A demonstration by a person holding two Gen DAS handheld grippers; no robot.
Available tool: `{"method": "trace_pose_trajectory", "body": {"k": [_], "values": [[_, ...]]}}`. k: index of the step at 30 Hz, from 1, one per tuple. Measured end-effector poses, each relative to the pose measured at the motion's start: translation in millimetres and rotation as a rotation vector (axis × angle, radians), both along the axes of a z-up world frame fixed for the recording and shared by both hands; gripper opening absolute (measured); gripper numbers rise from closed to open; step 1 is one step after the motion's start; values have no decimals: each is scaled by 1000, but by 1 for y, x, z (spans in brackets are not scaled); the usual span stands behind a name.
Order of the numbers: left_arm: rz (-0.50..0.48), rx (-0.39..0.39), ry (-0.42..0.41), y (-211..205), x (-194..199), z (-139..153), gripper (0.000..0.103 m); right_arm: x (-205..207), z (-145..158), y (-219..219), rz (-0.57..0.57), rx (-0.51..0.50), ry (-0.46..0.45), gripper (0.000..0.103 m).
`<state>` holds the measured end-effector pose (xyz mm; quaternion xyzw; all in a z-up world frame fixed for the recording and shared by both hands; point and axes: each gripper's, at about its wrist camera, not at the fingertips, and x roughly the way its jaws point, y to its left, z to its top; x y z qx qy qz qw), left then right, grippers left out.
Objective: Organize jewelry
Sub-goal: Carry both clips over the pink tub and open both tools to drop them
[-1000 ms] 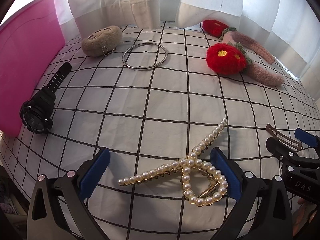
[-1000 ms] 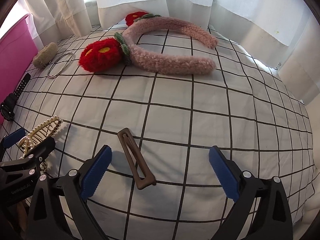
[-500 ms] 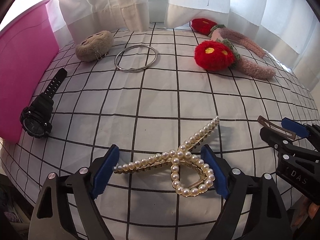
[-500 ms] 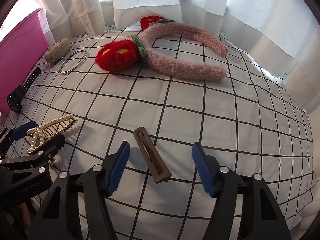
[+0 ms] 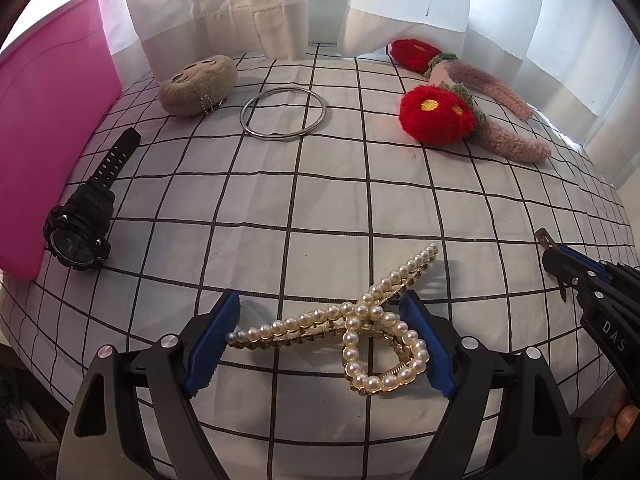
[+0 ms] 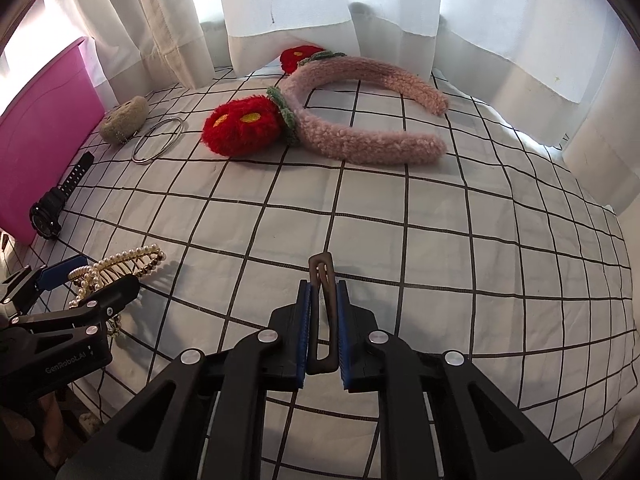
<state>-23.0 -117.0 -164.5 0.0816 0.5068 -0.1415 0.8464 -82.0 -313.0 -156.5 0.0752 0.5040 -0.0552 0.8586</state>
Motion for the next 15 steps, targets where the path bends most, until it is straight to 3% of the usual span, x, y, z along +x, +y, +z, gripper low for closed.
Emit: {"method": "trace_pose_trajectory", "body": {"k": [15], "values": [[13, -52, -72, 28, 9, 41, 79, 10, 52, 33, 59, -16, -90, 12]]}}
